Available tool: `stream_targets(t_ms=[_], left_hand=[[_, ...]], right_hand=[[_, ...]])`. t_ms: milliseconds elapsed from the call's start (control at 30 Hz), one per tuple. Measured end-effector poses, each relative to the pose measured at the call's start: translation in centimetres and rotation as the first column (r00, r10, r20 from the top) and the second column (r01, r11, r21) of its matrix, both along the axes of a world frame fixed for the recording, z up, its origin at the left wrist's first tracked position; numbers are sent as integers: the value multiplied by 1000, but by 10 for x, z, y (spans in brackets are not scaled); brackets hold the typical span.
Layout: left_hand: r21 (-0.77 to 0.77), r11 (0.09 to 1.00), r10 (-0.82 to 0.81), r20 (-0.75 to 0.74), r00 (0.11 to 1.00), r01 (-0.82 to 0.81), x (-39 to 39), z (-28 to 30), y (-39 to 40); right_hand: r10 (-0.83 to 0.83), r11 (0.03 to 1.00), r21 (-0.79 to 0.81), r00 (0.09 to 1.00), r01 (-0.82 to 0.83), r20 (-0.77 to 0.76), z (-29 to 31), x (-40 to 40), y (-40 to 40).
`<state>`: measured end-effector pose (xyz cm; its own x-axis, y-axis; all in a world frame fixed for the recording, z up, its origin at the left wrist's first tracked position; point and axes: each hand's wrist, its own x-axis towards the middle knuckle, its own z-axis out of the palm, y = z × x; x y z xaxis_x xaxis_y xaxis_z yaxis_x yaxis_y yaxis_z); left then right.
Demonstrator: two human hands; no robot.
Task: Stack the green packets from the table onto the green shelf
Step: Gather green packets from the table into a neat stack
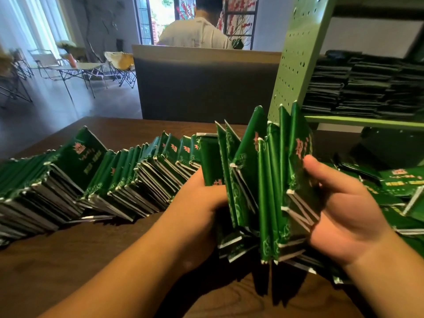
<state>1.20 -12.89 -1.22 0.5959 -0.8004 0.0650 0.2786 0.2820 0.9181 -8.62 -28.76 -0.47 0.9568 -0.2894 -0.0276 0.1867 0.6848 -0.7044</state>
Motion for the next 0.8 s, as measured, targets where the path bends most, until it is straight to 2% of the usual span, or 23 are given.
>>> stream_targets(t_ms=[67, 233, 333, 500, 667, 800], left_hand=[[-17, 999, -37, 3, 999, 37, 0, 0, 0], [-35, 998, 44, 34, 998, -43, -1, -1, -3], [-3, 1000, 29, 24, 999, -29, -1, 1, -1], [-9, 1000, -31, -230, 973, 30, -3, 6, 6], [110, 994, 4, -211, 977, 20, -6, 15, 8], [107, 994, 55, -290, 956, -25, 1, 12, 6]], right_hand=[[17, 1000, -2, 1000, -17, 14, 2, 0, 1], [78, 997, 1, 996, -78, 41, 0, 2, 1], [-10, 998, -59, 1000, 9, -19, 6, 3, 5], [-72, 992, -110, 995, 64, -73, 9, 2, 8], [-96, 987, -139, 991, 82, -95, 11, 2, 9], [-135, 980, -158, 986, 118, -96, 9, 3, 5]])
